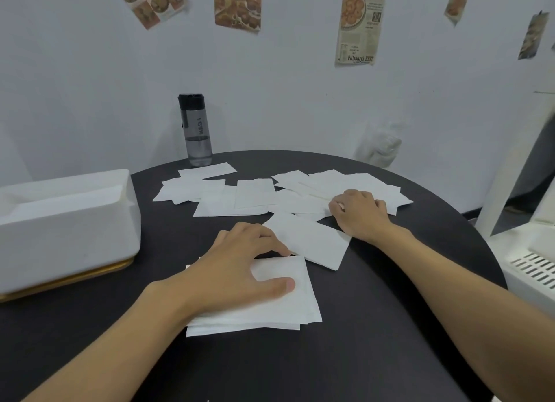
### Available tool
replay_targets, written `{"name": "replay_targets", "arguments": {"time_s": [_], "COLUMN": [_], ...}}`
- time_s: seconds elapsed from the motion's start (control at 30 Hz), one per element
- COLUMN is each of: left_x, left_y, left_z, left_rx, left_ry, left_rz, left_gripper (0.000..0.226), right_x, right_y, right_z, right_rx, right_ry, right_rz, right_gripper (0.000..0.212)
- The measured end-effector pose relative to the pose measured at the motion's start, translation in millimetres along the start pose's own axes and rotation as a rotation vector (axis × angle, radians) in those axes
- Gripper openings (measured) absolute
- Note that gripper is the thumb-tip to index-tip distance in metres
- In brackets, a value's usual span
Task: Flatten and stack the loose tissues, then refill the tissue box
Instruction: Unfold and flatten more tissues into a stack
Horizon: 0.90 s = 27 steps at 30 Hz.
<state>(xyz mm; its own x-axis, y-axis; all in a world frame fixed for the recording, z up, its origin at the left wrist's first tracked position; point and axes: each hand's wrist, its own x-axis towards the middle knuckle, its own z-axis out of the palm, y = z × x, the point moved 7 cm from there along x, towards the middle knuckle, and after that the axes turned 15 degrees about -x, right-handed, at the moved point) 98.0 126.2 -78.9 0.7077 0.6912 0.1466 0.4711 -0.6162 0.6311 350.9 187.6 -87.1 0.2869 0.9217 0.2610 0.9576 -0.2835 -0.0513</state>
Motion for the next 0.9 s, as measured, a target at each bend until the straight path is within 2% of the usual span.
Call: {"name": "replay_targets", "arguments": {"time_s": [0.07,0.23,0.33,0.43,0.53,0.63,0.73,0.83,0.9], "left_x": [-0.3,-0.1,1.3,1.6,1.9,1.2,-5.2,-12.9,-13.4], "left_y": [0.5,2.2,-0.3,-0.3,0.7,-2.1,-6.1,-17.6,-27.4], "left_z": [-0.1,-0.6,0.0,-1.3,-5.3,-20.0,-47.4,-69.7,-73.1], "left_rx": [-0.005,-0.001,0.003,0.007,-0.020,-0.124,-0.303,-0.524,-0.712], "left_ry": [0.003,-0.002,-0.002,0.009,0.062,0.226,0.515,0.765,0.809], "left_rz": [-0.002,0.002,-0.003,0.018,0.065,0.103,0.089,-0.026,-0.146], "left_gripper": [0.044,0.056,0.053,0.052,0.043,0.031,0.017,0.029,0.045], "right_x": [0.1,3.8,5.3,1.2,-13.4,-34.9,-53.9,-63.3,-66.5], "right_y": [2.1,4.4,4.6,3.7,-4.5,-18.1,-35.2,-46.5,-51.3], "right_z": [0.3,1.3,2.6,-9.8,-36.6,-64.3,-83.0,-82.6,-77.9], "right_rx": [0.015,0.044,0.033,0.108,0.248,0.531,0.898,1.153,1.198], "right_ry": [-0.001,0.017,0.039,0.161,0.355,0.451,0.393,0.257,0.178], "right_rz": [0.009,0.015,-0.002,-0.025,-0.102,-0.172,-0.182,-0.157,-0.144], "right_gripper": [0.031,0.038,0.033,0.028,0.033,0.035,0.024,0.020,0.023]}}
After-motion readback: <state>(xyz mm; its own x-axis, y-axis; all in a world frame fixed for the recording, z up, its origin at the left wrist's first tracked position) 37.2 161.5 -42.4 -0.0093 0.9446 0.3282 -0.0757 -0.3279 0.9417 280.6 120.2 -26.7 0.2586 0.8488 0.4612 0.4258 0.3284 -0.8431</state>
